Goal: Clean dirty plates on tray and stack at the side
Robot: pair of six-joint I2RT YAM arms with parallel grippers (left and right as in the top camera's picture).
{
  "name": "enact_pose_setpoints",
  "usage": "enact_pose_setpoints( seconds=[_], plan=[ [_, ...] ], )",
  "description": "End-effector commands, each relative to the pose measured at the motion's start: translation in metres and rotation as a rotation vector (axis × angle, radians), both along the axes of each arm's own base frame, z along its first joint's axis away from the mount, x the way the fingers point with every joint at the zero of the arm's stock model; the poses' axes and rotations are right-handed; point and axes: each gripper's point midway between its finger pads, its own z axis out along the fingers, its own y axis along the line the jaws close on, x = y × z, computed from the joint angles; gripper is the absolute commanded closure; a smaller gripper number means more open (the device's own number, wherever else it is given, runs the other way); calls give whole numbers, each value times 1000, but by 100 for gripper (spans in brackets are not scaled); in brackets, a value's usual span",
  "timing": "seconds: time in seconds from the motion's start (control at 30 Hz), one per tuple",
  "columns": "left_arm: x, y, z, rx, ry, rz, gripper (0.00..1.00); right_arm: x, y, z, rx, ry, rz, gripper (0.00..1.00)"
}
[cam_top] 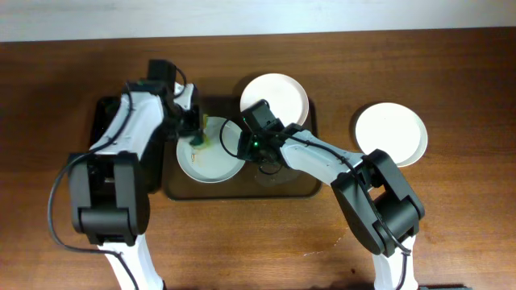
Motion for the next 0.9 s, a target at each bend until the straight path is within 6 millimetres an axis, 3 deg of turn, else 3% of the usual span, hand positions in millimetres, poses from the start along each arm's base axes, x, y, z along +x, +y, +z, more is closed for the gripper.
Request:
enact_pose_setpoints(
  seconds=[0.0,0.07,0.1,0.13,0.17,0.2,0.23,0.27,0.3,0.33,0.4,0.47,0.53,0.63,0.7,0.8,0.87],
  plan=[
    [-32,12,-41,92,66,29,99,-1,-1,-9,-3,27,-8,96],
    [-55,18,-51,121,146,27,99,-1,-1,-9,-2,26,-8,96],
    [-76,9,-48,65,227,-1,99,0,-2,-9,-2,27,-11,96],
    [-89,-17,-39,-94,241,-141,99,0,-3,-9,-3,27,-14,96],
    [-98,-31,-30,-188,234,-246,99,1,-4,-9,-3,27,-15,96],
    [-101,-25,-34,-146,242,-257,99,0,-4,-9,-2,28,-15,96],
    [-97,-11,-40,-65,237,-248,99,0,-4,-9,-2,28,-15,96],
    [-88,17,-48,88,243,-139,99,0,-4,-10,-4,30,-15,96],
    [-78,60,-53,313,239,62,99,0,-4,-10,-4,30,-15,96],
    [-71,89,-51,474,207,204,99,0,-4,-10,-4,30,-14,96],
    [-48,108,-45,573,100,289,99,0,-4,-10,-4,30,-15,96],
    [-25,104,-44,541,10,313,99,0,-4,-10,-5,30,-15,96],
    [-10,51,-48,248,-27,153,99,0,-4,-10,-6,26,-8,96],
    [-23,-26,-29,-188,-1,-46,99,0,-4,-10,-6,27,-8,96],
    [-41,-49,-16,-352,72,-68,99,0,-4,-10,-4,27,-4,96],
    [-40,-49,-14,-372,71,-59,99,-1,-3,-9,-3,28,-2,96],
    [-4,1,-36,-64,-33,105,99,-1,-3,-9,-2,29,-1,96]
  ],
)
